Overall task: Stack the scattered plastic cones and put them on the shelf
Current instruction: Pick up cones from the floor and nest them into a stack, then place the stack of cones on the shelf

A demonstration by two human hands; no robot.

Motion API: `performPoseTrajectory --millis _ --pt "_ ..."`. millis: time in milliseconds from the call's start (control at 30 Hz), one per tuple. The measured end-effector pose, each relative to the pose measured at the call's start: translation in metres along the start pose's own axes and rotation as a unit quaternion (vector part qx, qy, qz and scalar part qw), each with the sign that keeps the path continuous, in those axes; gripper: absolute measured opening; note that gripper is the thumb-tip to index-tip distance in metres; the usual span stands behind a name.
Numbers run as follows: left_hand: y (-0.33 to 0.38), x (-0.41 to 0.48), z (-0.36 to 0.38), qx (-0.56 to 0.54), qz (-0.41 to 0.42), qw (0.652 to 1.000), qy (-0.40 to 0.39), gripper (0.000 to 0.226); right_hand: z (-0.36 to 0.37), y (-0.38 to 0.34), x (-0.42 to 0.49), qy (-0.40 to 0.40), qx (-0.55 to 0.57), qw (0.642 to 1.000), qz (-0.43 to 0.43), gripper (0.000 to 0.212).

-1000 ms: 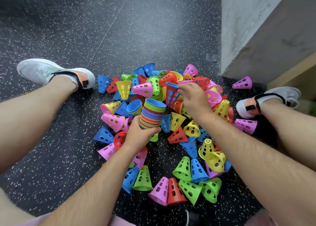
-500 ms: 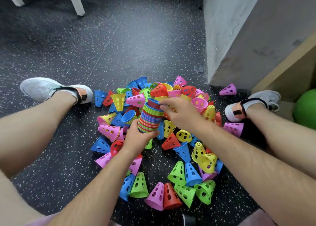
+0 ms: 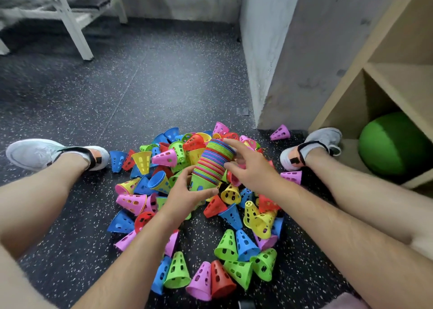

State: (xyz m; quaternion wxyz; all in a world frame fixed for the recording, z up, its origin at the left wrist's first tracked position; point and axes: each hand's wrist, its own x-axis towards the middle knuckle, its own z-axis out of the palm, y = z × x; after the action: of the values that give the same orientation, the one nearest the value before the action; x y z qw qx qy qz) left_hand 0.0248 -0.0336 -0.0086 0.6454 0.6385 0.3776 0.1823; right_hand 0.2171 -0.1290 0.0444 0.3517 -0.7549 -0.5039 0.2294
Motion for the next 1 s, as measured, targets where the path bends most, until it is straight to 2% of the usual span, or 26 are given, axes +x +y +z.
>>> performPoseTrajectory --millis 67,200,333,433,567,633,700,800,900,1000 --pt "0.014 0.001 -0.001 -0.02 0.01 1.0 -0.011 0.086 -0.015 -0.007 -0.004 0.039 0.009 0.999 -0.008 0.055" --pt "0.066 0.0 0.006 -0.068 0.049 0.996 -0.018 0.074 -0.06 -0.032 -0.017 0.114 -0.003 0.993 -0.036 0.056" --pt "0.14 -0.002 0.025 -0.07 0.113 0.991 -0.032 0.081 -0.126 -0.065 -0.032 0.181 -0.055 0.978 -0.086 0.064" --pt "0.207 -0.003 0.049 -0.064 0.187 0.979 -0.049 0.07 -0.185 -0.094 -0.043 0.251 -0.118 0.956 -0.1 0.069" --pt "0.306 -0.011 0.077 -0.076 0.269 0.957 -0.081 0.072 -0.267 -0.136 -0.059 0.342 -0.199 0.912 -0.108 0.071" --pt "0.355 -0.013 0.091 -0.087 0.308 0.943 -0.093 0.075 -0.305 -0.154 -0.069 0.374 -0.217 0.897 -0.095 0.075" --pt "0.403 -0.015 0.109 -0.105 0.346 0.927 -0.1 0.067 -0.34 -0.169 -0.08 0.409 -0.219 0.882 -0.08 0.077" --pt "0.476 -0.022 0.148 -0.12 0.399 0.901 -0.123 0.057 -0.395 -0.188 -0.095 0.47 -0.23 0.85 -0.06 0.066" --pt "0.539 -0.028 0.196 -0.12 0.438 0.879 -0.147 0.057 -0.444 -0.202 -0.117 0.526 -0.241 0.816 -0.011 0.049" --pt "0.589 -0.038 0.256 -0.1 0.46 0.865 -0.172 0.058 -0.482 -0.208 -0.151 0.577 -0.236 0.778 0.076 0.051"
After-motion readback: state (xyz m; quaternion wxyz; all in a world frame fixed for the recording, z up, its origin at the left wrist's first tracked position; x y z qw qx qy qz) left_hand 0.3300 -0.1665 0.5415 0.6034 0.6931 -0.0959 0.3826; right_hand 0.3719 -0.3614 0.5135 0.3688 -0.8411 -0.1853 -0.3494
